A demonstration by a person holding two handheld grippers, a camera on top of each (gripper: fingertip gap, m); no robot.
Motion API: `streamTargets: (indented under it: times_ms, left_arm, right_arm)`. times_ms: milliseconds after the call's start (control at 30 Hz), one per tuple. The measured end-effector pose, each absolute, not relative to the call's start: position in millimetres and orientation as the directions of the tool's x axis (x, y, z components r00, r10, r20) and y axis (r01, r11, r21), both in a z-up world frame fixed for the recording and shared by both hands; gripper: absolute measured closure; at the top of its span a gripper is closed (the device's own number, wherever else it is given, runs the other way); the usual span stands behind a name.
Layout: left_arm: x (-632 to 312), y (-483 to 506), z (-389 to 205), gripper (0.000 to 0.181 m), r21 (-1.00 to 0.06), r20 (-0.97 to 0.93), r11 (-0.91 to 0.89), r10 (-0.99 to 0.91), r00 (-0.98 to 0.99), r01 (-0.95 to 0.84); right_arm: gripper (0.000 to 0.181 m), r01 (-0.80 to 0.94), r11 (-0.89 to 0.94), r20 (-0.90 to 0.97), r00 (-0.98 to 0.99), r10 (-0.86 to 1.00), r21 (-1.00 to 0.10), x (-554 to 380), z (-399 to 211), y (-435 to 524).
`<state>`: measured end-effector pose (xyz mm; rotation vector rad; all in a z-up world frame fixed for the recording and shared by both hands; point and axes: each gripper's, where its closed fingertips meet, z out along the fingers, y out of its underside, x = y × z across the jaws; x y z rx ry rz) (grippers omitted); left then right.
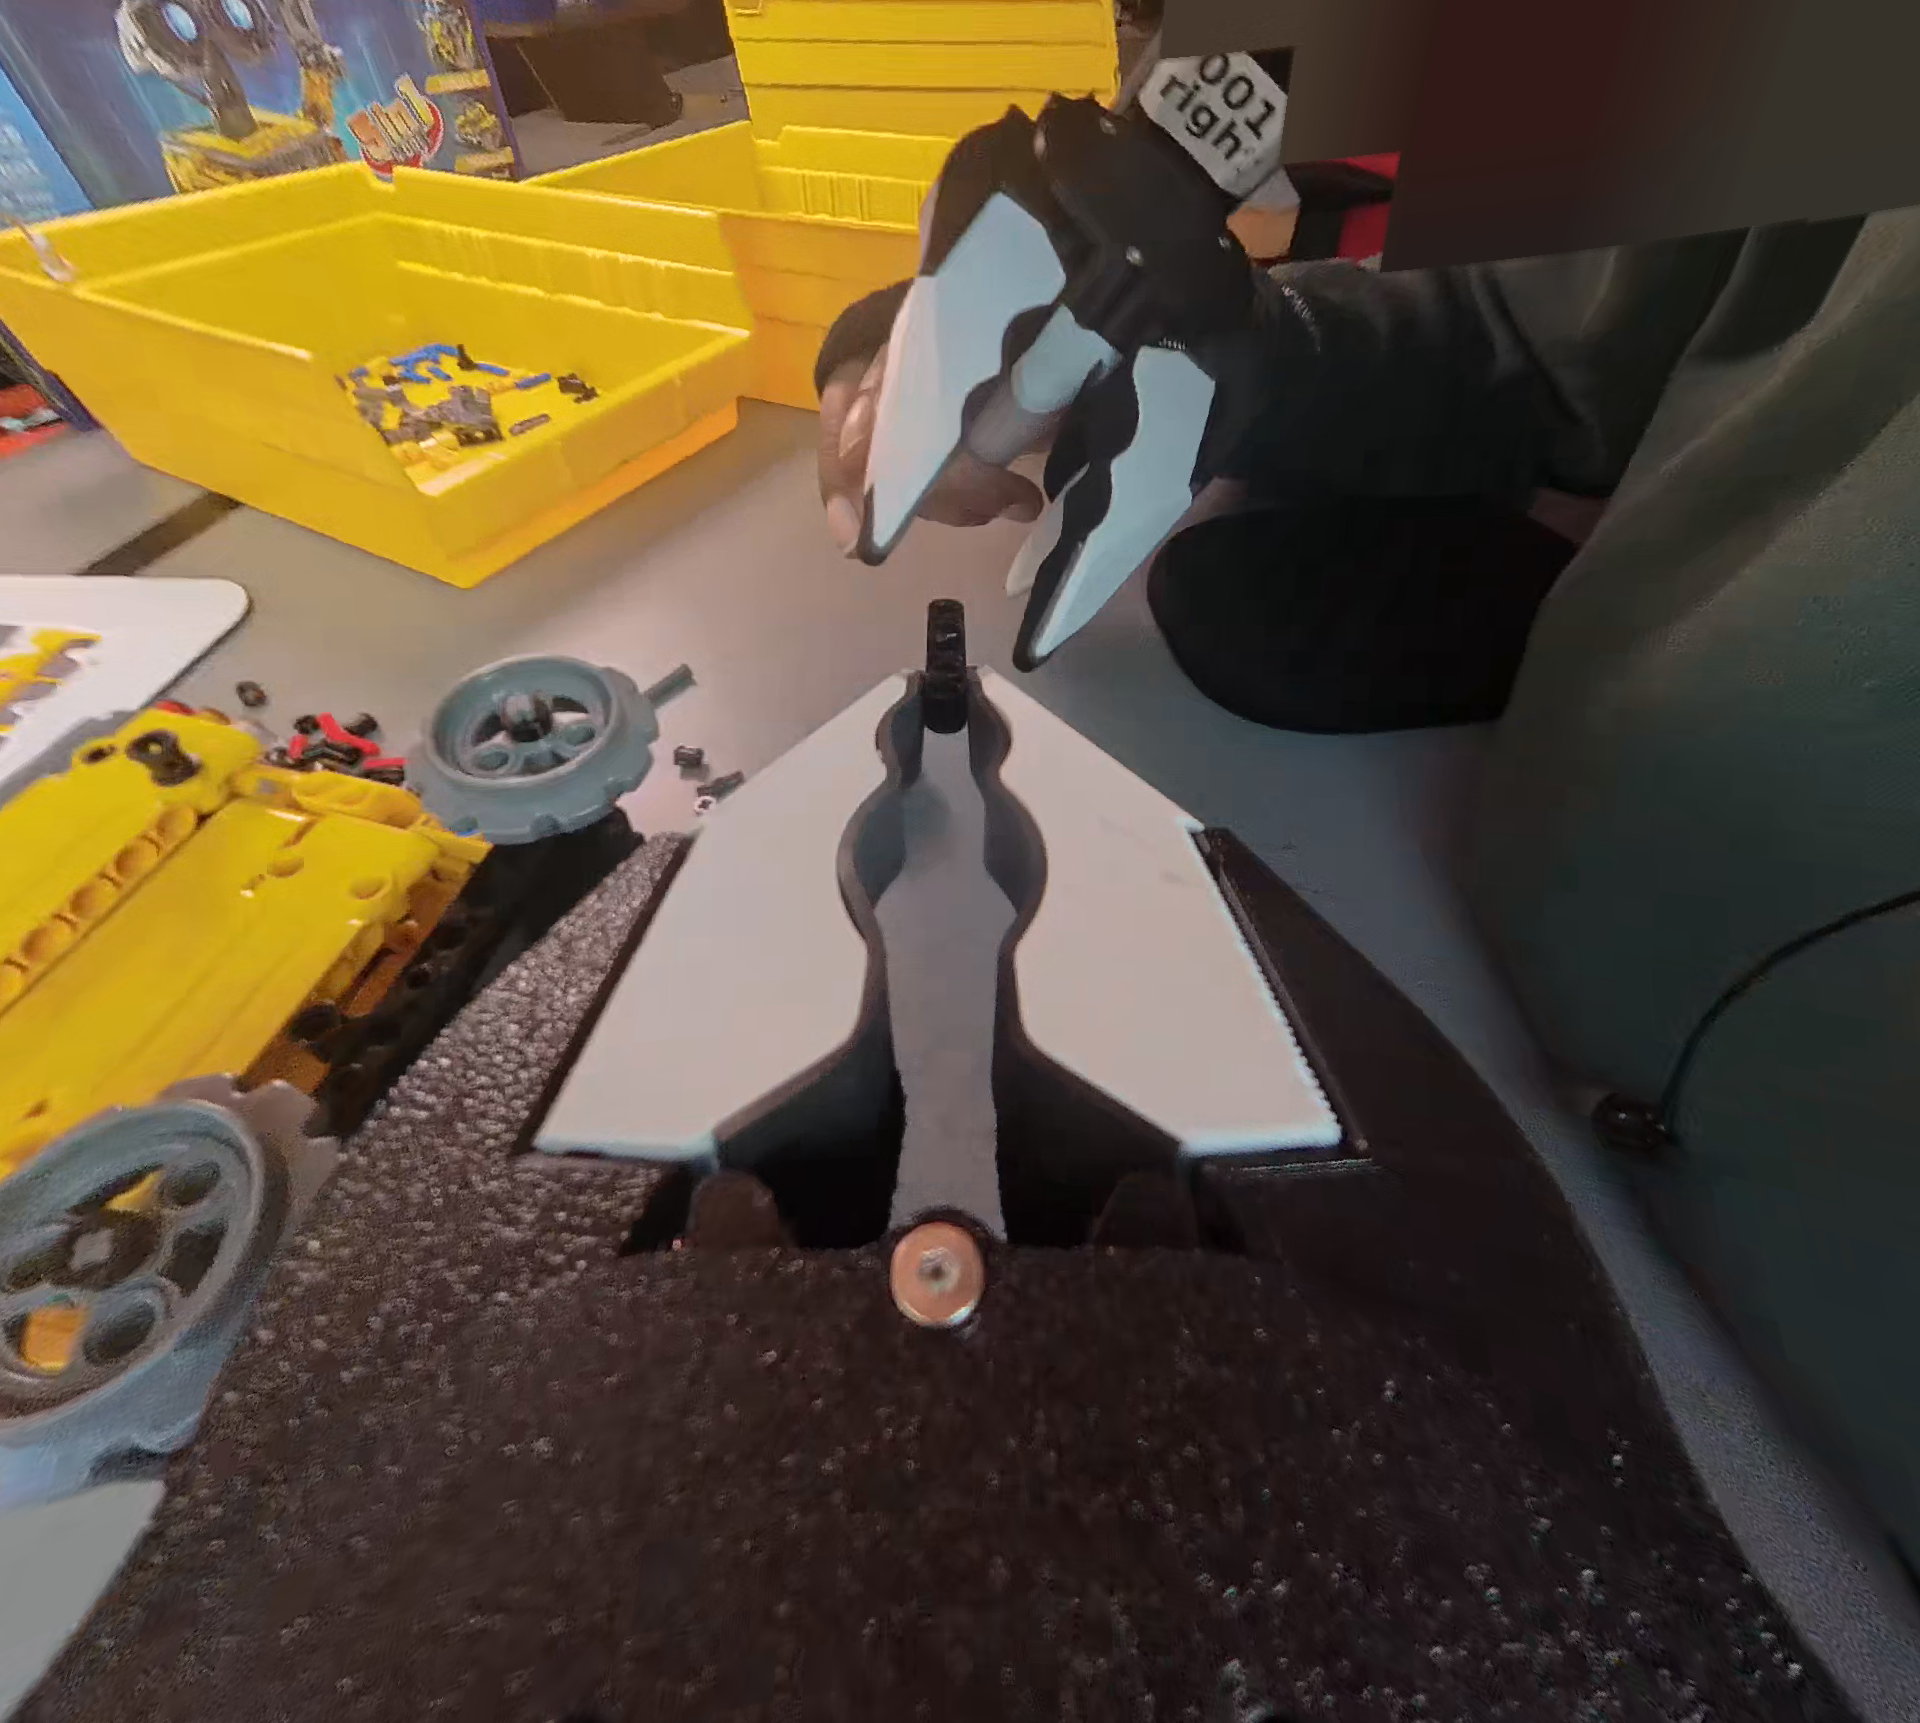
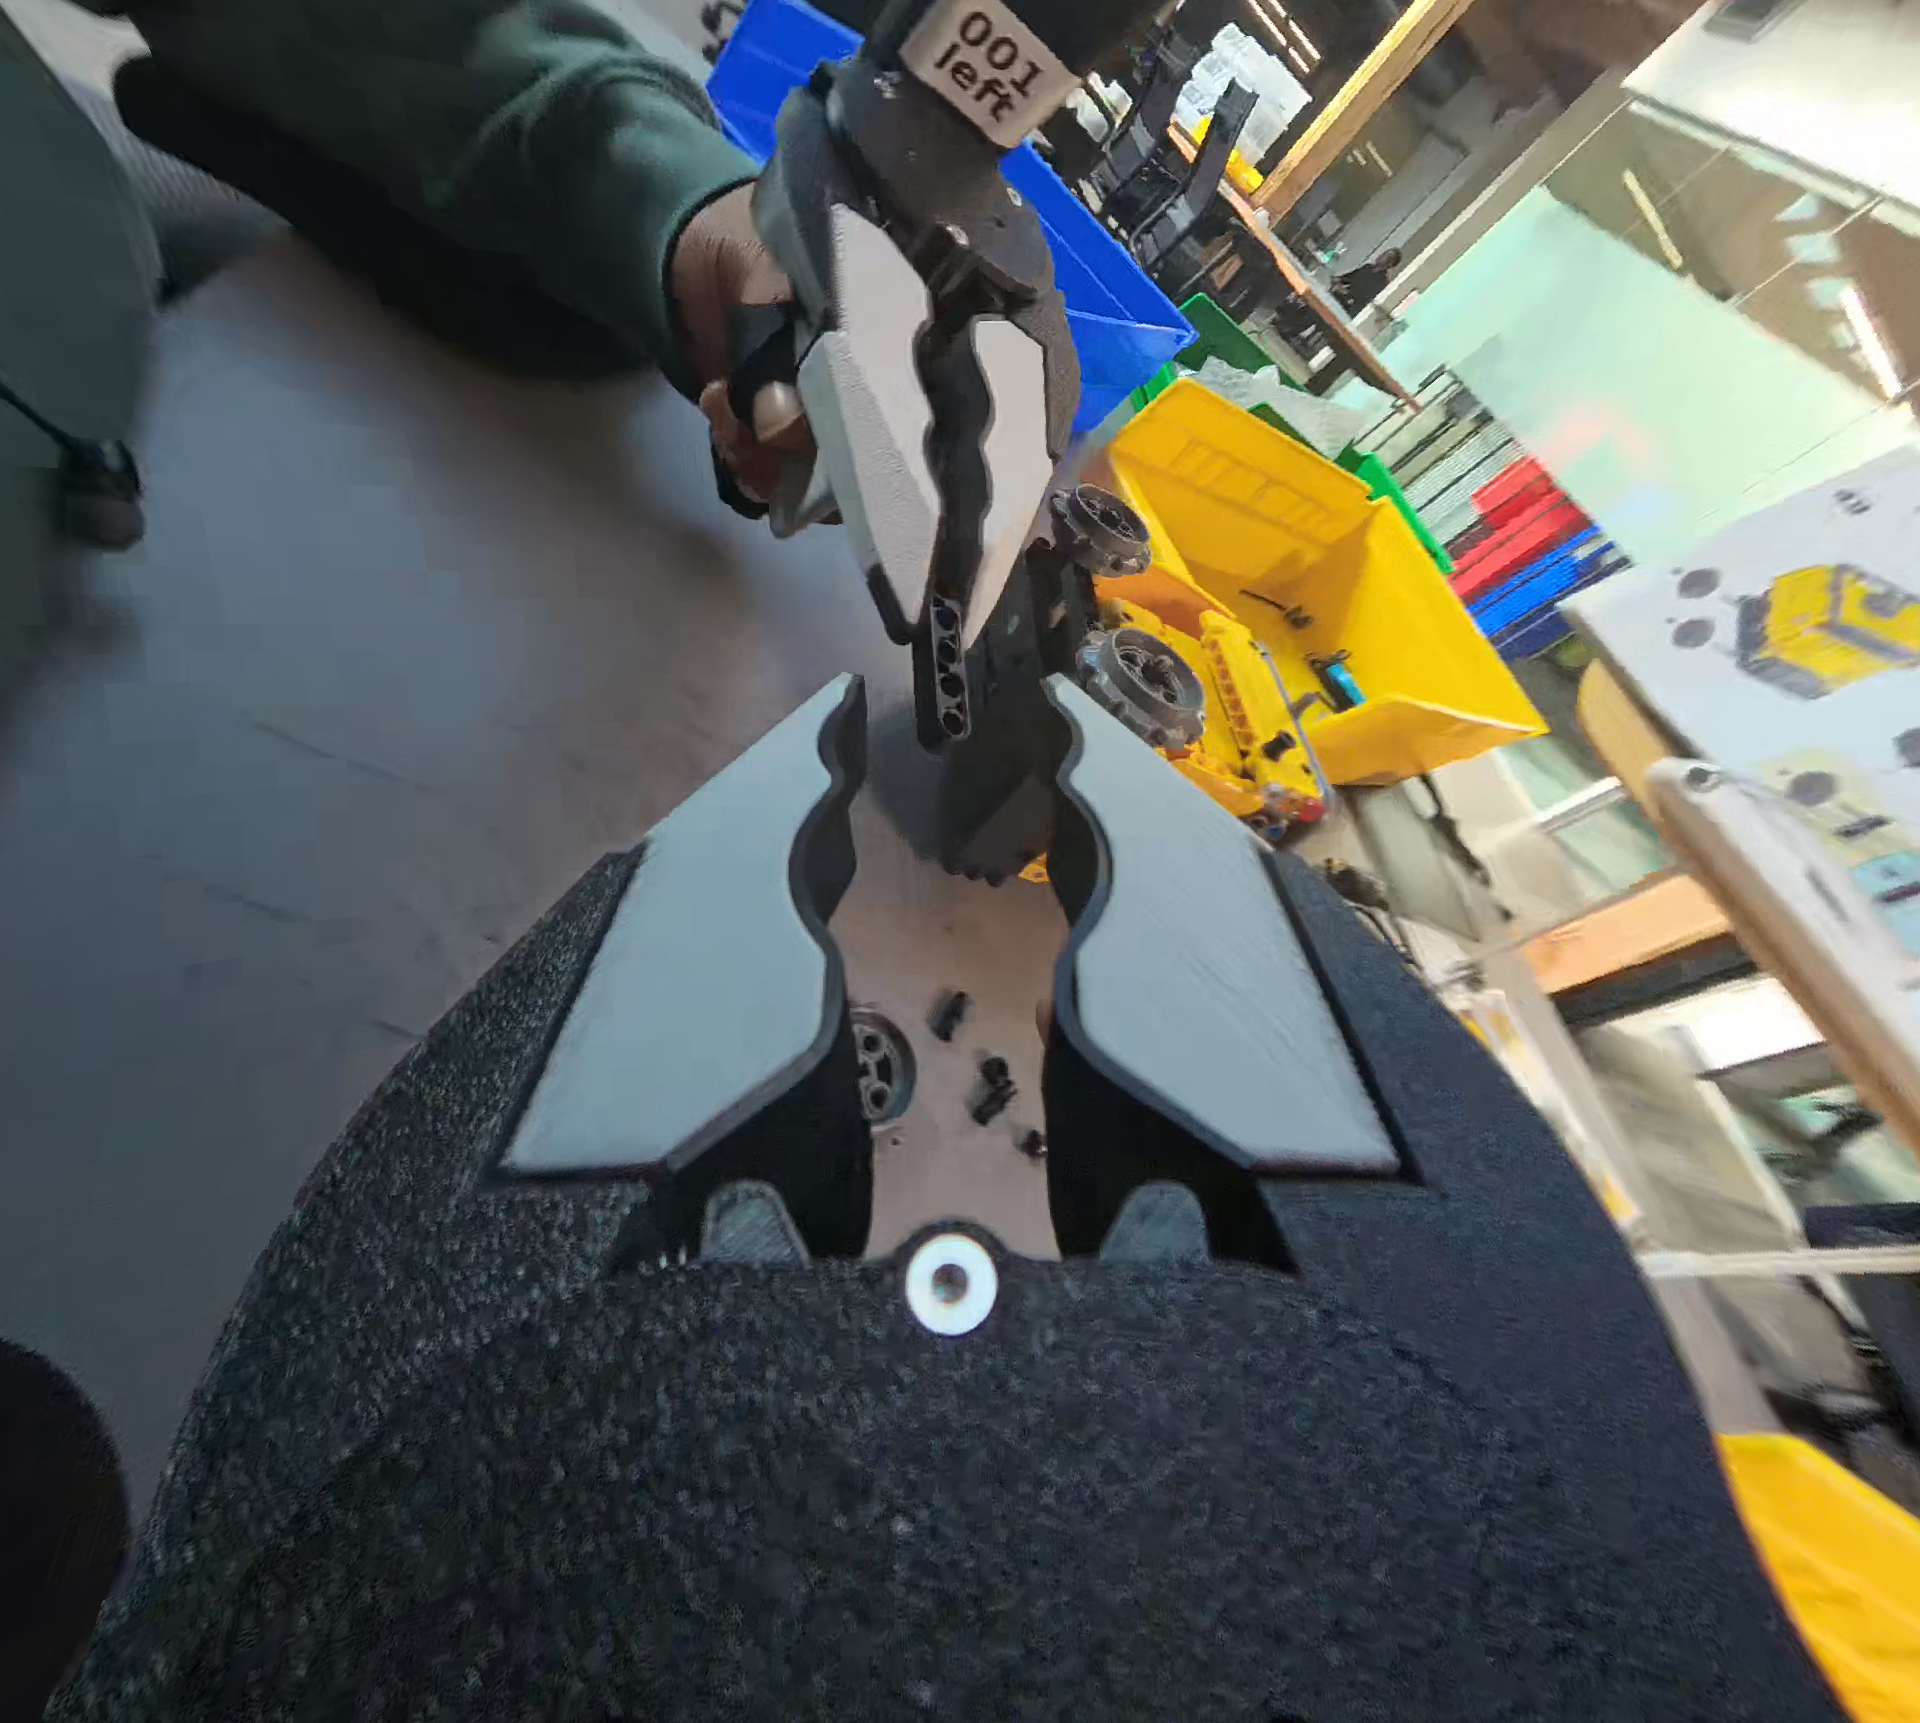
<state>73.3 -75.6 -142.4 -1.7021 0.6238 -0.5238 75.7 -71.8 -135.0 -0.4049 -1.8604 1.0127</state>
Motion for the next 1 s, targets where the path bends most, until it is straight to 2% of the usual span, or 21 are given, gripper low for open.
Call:
streamTargets:
  times_ms: [67,167,400,500,833,1000]
  left_arm:
    - [77,-76,-143,0.174,-0.971,-0.087,-0.115,-0.645,0.759,-0.209]
    - [80,-76,-142,0.174,-0.963,-0.159,-0.069,-0.637,0.754,-0.261]
    - [82,-78,-140,0.174,-0.955,-0.215,-0.022,-0.634,0.742,-0.296]
    - [82,-77,-140,0.174,-0.954,-0.226,-0.012,-0.631,0.742,-0.3]
    - [80,-74,-151,0.174,-0.943,-0.222,-0.057,-0.627,0.746,-0.329]
    - [80,-72,-177,0.173,-0.901,-0.215,-0.16,-0.646,0.733,-0.404]
  right_arm:
    - [0.15,-0.108,0.533,0.502,-0.531,0.683,-0.839,76,-134,-71]
    - [0.157,-0.077,0.51,0.459,-0.563,0.687,-0.857,77,-139,-72]
    - [0.171,-0.082,0.488,0.44,-0.58,0.686,-0.869,79,-138,-77]
    - [0.172,-0.082,0.481,0.435,-0.578,0.69,-0.873,79,-138,-76]
    - [0.172,-0.055,0.528,0.458,-0.578,0.676,-0.848,77,-148,-72]
    - [0.174,0.028,0.576,0.423,-0.65,0.632,-0.817,82,-170,-71]
